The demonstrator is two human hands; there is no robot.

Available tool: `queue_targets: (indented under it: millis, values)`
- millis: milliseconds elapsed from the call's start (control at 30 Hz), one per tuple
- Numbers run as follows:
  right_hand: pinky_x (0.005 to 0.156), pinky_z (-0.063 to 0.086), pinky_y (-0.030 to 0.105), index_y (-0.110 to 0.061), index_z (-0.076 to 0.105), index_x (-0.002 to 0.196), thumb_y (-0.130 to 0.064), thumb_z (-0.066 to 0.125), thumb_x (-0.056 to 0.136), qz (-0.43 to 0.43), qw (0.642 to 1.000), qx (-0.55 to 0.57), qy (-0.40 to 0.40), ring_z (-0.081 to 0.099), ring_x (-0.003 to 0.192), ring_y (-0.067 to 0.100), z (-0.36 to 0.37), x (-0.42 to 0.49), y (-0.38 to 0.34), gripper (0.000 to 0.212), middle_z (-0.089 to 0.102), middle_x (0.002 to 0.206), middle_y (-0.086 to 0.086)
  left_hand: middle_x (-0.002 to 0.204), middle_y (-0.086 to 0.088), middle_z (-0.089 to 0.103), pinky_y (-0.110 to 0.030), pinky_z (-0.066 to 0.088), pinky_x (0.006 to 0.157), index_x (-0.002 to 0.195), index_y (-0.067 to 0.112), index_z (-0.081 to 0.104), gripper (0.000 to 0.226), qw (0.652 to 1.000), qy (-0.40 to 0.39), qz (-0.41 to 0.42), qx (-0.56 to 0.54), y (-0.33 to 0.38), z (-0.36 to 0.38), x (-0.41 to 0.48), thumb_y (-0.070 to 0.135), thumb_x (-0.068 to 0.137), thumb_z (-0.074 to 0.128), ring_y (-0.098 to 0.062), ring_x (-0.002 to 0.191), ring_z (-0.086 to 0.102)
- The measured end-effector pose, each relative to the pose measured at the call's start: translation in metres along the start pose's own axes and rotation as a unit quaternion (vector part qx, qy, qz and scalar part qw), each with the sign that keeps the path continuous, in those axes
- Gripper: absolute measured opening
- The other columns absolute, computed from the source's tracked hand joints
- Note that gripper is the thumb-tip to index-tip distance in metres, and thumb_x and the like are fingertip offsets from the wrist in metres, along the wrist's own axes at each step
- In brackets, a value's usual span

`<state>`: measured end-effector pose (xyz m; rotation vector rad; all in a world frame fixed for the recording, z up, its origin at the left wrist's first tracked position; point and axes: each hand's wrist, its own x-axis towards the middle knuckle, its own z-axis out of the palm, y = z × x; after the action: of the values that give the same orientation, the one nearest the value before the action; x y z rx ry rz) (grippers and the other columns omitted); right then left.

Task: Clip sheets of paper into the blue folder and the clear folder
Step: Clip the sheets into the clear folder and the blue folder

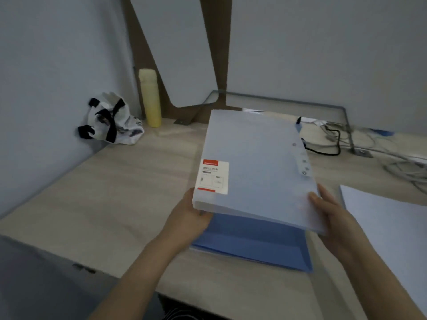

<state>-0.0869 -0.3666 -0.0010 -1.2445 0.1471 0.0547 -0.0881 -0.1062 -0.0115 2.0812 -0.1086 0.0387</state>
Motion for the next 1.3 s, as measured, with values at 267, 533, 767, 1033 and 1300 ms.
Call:
queue_targets:
  millis: [267, 533, 767, 1033, 1300]
  values:
    - [0.055, 0.055, 0.017, -0.026, 0.052, 0.128, -0.014, 0.041, 0.094, -0.005, 0.994, -0.012, 0.112, 0.072, 0.077, 0.006, -0.089, -0.028, -0.013, 0.037, 0.075, 0.094, -0.010, 0.128, 0.000, 0.057, -0.023, 0.032, 0.107, 0.120, 0.023, 0.054, 0.031, 0.985, -0.173, -0.019, 0.014, 0.045, 0.167, 0.024, 0.033, 0.090, 0.053, -0.022, 0.122, 0.046]
    - [0.052, 0.056, 0.018, -0.035, 0.057, 0.105, -0.013, 0.040, 0.095, 0.023, 0.986, 0.006, 0.163, 0.071, 0.068, 0.003, -0.118, -0.032, -0.016, 0.030, 0.075, 0.077, -0.016, 0.152, 0.008, 0.028, -0.036, 0.006, 0.121, 0.145, 0.028, 0.021, 0.062, 0.983, -0.137, 0.014, 0.118, 0.021, 0.159, 0.036, 0.050, 0.089, 0.038, -0.013, 0.143, 0.016]
    - [0.050, 0.054, 0.015, -0.036, 0.052, 0.116, -0.013, 0.042, 0.095, 0.023, 0.986, -0.026, 0.166, 0.070, 0.067, 0.000, -0.102, -0.032, -0.011, 0.033, 0.075, 0.084, -0.015, 0.158, 0.001, -0.021, -0.044, -0.013, 0.117, 0.147, 0.030, -0.013, 0.078, 0.894, -0.121, 0.072, 0.426, -0.044, 0.103, 0.070, 0.066, 0.084, 0.013, -0.020, 0.144, -0.022]
    - [0.071, 0.054, 0.024, -0.033, 0.048, 0.124, -0.009, 0.048, 0.091, 0.039, 0.987, -0.059, 0.146, 0.063, 0.088, 0.011, -0.069, -0.031, 0.023, 0.041, 0.066, 0.098, -0.010, 0.158, 0.009, -0.015, -0.036, -0.012, 0.118, 0.146, 0.034, -0.011, 0.089, 0.911, -0.085, 0.051, 0.400, -0.087, 0.021, 0.059, 0.068, 0.064, -0.002, -0.008, 0.143, -0.019]
    - [0.092, 0.035, 0.028, -0.020, 0.041, 0.138, -0.014, 0.047, 0.094, 0.043, 0.958, -0.216, 0.181, 0.055, 0.102, 0.020, -0.043, -0.043, 0.043, 0.045, 0.050, 0.128, 0.007, 0.158, 0.010, -0.013, -0.035, -0.012, 0.118, 0.144, 0.030, -0.015, 0.090, 0.922, -0.095, 0.042, 0.374, -0.093, -0.010, 0.046, 0.070, 0.065, 0.002, -0.004, 0.141, -0.020]
